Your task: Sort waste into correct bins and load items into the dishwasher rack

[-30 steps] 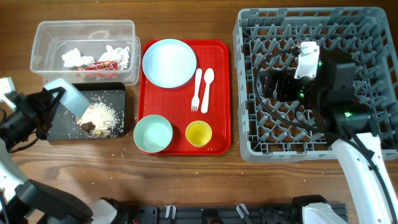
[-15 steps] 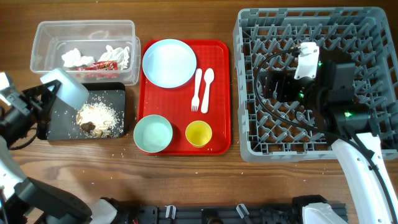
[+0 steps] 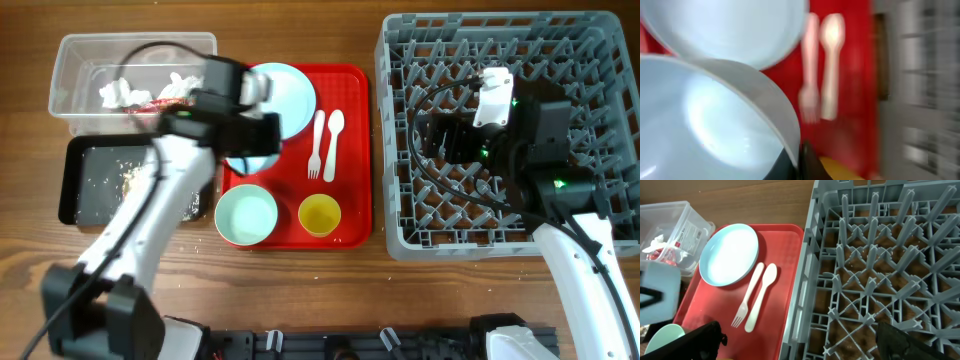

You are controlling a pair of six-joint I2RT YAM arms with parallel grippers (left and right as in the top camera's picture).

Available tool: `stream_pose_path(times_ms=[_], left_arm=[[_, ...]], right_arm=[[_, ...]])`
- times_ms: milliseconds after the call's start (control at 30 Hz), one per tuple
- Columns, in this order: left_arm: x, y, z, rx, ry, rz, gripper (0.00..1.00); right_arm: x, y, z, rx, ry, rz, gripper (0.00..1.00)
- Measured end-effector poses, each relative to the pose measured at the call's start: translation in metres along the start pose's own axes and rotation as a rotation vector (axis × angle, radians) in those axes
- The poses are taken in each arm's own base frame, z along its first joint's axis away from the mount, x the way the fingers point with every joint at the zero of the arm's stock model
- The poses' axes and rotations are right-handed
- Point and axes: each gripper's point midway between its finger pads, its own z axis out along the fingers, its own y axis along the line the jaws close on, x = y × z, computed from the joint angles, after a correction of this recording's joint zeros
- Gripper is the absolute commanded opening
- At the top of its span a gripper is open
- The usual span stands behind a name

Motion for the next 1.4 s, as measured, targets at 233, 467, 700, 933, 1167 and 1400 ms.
stream_pose_path(times_ms=[233, 467, 700, 933, 1167, 1400], left_arm=[[0.034, -0.001, 0.08, -0.284, 0.11, 0.183, 0.07], [0.038, -0.002, 0.082, -0.294, 0.137, 0.181, 0.6], [0.043, -0.047, 0.043, -0.094, 0.22, 0.152, 0.62], [0.099, -0.048, 0.026, -0.078, 0.429, 0.122, 0.49], [0.135, -0.034, 0.06, -0.083, 0.462, 0.084, 0.04], [0.127, -0.042, 0.058, 0.0, 0.456, 0.011, 0.04]], right_arm=[[0.0, 0.0, 0.0, 0.0, 0.0, 0.0, 1.0], [0.0, 0.0, 0.0, 0.0, 0.0, 0.0, 1.0], [0.0, 0.0, 0.0, 0.0, 0.0, 0.0, 1.0], [0.001, 0.0, 0.0, 0.0, 0.003, 0.001, 1.0], [0.002, 0.0, 0.0, 0.001, 0.008, 0.002, 1.0], [0.011, 0.01, -0.001, -0.059, 0.048, 0.013, 1.0]])
